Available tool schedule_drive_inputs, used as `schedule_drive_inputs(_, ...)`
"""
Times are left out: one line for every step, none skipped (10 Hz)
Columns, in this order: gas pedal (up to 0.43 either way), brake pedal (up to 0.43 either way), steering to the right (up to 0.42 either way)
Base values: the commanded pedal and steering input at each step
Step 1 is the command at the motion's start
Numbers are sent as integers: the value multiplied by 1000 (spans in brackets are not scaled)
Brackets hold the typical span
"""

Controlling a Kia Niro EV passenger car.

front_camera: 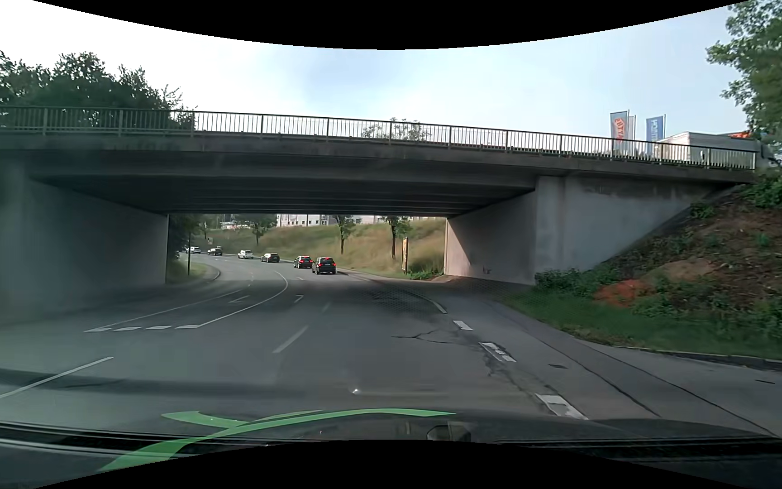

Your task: Follow the waypoints while adhering to traffic rules and regulations

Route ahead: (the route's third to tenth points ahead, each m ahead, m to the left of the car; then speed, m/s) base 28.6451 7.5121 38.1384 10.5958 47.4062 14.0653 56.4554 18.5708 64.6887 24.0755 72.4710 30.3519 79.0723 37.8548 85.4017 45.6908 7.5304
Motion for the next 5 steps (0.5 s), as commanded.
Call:
schedule_drive_inputs(39,0,-54)
schedule_drive_inputs(39,0,-54)
schedule_drive_inputs(39,0,-54)
schedule_drive_inputs(39,0,-54)
schedule_drive_inputs(39,0,-54)
